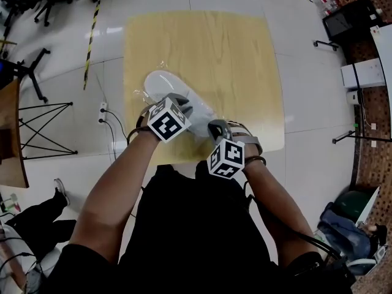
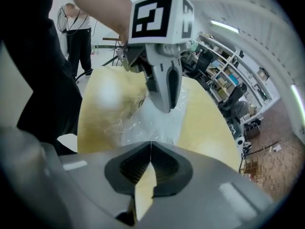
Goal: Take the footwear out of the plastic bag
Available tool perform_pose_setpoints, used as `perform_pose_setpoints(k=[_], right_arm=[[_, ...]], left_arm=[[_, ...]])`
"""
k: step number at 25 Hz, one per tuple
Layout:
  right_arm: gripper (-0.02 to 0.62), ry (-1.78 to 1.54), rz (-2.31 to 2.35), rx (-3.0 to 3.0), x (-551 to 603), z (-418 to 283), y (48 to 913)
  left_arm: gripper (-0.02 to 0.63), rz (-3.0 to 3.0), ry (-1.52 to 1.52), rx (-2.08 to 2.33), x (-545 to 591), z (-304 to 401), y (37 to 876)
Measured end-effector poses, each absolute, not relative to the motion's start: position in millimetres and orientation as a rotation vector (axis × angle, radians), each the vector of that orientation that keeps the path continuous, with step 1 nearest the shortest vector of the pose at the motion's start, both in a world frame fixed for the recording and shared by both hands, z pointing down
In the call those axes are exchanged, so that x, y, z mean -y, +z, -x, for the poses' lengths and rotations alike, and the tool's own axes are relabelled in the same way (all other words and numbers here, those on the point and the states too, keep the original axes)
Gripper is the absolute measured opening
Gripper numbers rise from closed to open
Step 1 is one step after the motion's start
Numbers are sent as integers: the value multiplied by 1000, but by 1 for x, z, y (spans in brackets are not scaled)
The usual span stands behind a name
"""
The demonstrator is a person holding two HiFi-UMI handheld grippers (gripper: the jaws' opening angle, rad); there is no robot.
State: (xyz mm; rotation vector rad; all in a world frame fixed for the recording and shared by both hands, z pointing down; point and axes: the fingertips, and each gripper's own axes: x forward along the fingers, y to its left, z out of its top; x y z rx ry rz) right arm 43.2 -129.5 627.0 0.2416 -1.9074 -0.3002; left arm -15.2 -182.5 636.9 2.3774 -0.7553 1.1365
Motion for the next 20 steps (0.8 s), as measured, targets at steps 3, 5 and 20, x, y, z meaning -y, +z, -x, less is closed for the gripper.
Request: perform_pose_setpoints(k=[3,5,20], right_arm=[[2,-318,-241,1923,115,-54,617],[2,-329,-239,1924,104,-69,612],[63,164,-243,2060,59,-45,626]], left_arm=[[83,-2381,1130,758,182,14,637],[83,-2386,1123,765,183,14,637],[78,-2362,1095,798,184,16,639]])
